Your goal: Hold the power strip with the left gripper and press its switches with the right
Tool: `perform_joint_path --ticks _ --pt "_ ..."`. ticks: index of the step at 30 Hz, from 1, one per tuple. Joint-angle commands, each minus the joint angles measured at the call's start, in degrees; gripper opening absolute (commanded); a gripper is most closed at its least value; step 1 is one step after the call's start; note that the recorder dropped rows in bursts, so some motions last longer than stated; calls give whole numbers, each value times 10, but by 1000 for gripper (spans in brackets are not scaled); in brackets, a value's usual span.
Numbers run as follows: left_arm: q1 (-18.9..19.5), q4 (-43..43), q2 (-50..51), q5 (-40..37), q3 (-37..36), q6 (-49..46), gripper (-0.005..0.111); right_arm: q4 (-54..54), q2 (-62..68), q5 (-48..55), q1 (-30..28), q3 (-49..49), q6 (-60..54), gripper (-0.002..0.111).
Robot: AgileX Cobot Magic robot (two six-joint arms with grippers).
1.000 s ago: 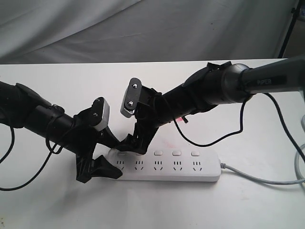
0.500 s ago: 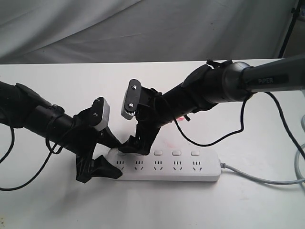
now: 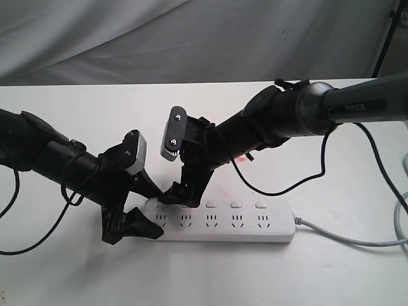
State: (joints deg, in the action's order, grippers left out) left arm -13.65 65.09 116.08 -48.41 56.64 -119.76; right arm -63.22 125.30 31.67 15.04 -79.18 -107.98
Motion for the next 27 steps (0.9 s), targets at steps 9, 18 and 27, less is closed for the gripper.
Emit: perform_joint_path --ticks 9,18,27 --pt "-3 4 2 3 0 -2 44 80 31 -32 17 4 7 104" --pt "-3 4 2 3 0 -2 44 60 21 -20 17 4 9 104" --pt "-3 4 2 3 0 -2 44 25 -51 10 16 4 23 104"
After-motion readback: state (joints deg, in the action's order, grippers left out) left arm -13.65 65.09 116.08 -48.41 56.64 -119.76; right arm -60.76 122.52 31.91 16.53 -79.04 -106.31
